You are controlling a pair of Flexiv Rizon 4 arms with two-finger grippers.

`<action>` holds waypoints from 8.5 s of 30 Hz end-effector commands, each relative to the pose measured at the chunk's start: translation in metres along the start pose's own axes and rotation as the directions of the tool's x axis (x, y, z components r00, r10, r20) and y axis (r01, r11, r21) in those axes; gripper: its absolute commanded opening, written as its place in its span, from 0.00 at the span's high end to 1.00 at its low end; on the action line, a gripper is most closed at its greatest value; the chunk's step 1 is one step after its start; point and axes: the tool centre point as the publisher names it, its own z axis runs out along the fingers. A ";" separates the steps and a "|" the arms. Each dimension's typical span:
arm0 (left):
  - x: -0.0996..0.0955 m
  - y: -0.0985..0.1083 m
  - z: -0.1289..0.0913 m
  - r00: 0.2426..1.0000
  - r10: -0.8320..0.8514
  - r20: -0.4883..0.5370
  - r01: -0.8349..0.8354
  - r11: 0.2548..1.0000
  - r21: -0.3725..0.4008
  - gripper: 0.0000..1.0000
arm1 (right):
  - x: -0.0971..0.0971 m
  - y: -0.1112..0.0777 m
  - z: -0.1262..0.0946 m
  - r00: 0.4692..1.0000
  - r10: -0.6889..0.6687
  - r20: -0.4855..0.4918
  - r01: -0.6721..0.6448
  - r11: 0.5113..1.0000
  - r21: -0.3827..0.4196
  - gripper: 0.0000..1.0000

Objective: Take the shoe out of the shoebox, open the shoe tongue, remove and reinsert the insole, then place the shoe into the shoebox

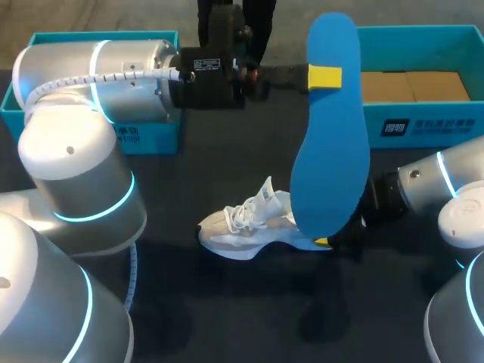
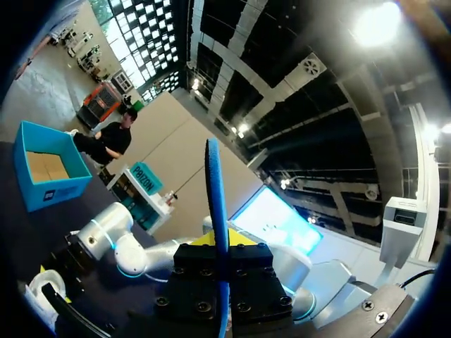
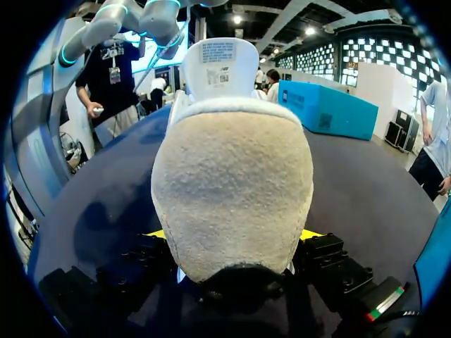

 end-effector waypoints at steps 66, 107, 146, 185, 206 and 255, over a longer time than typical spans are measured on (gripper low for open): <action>0.007 -0.005 -0.012 0.999 0.034 -0.008 -0.034 0.998 0.057 1.00 | -0.002 0.048 -0.025 0.998 0.039 0.040 -0.050 0.953 0.300 0.00; 0.007 -0.005 -0.012 0.999 0.034 -0.008 -0.034 0.998 0.057 1.00 | 0.012 0.107 -0.069 0.999 -0.023 0.046 -0.020 0.653 0.757 0.00; 0.007 -0.005 -0.012 0.999 0.034 -0.008 -0.034 0.998 0.057 1.00 | -0.002 0.110 -0.063 0.996 -0.035 0.081 -0.040 0.642 0.766 0.00; 0.007 -0.005 -0.012 0.999 0.034 -0.008 -0.034 0.998 0.057 1.00 | -0.038 0.057 0.017 0.998 0.009 0.065 -0.058 0.596 0.801 0.59; 0.007 -0.005 -0.012 0.999 0.034 -0.008 -0.034 0.998 0.057 1.00 | -0.037 0.050 0.004 0.994 0.033 0.101 -0.101 0.594 0.798 0.51; 0.007 -0.005 -0.012 0.999 0.034 -0.008 -0.034 0.998 0.057 1.00 | -0.009 0.114 -0.024 0.521 0.680 0.517 -0.840 0.300 0.452 1.00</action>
